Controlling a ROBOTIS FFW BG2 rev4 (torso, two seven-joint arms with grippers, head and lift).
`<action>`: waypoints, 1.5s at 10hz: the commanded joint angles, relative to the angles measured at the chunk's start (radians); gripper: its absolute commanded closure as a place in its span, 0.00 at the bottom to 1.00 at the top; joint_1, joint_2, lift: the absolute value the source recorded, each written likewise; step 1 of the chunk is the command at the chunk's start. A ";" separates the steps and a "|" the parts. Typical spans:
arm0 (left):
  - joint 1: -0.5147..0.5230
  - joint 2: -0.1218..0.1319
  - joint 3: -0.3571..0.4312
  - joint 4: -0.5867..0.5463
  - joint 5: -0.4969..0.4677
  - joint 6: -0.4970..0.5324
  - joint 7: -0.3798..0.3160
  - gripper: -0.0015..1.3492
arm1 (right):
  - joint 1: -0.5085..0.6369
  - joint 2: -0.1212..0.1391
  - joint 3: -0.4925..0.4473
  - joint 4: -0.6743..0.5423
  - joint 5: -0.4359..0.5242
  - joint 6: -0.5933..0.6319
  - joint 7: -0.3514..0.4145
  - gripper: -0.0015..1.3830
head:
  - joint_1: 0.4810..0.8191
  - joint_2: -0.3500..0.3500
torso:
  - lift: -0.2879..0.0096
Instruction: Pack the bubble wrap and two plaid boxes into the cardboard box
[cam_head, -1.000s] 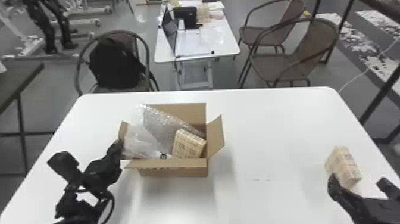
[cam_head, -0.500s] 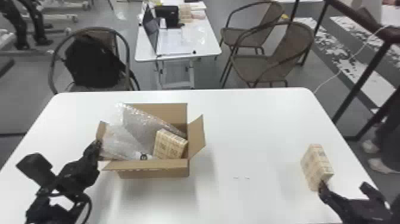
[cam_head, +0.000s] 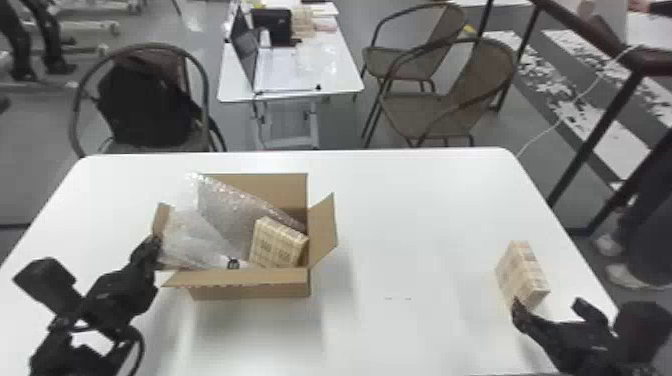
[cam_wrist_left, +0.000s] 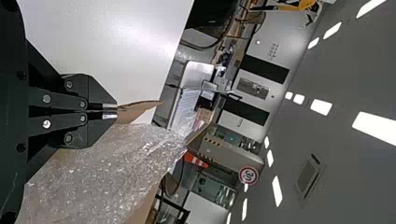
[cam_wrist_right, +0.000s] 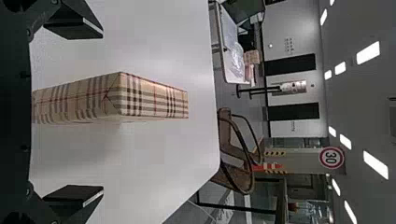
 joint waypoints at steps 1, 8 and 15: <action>-0.001 -0.003 0.000 0.000 0.000 0.002 0.000 0.90 | -0.036 0.011 -0.001 0.009 0.033 0.027 -0.001 0.09 | 0.63 0.47 | 0.73; -0.001 -0.003 -0.003 0.000 -0.002 0.006 -0.002 0.90 | -0.160 0.002 0.003 0.142 0.064 0.054 0.036 0.69 | 0.63 0.48 | 0.73; 0.001 -0.003 -0.003 0.000 -0.002 0.003 -0.002 0.90 | -0.084 0.005 0.065 -0.083 -0.097 0.165 0.059 0.73 | 0.63 0.50 | 0.73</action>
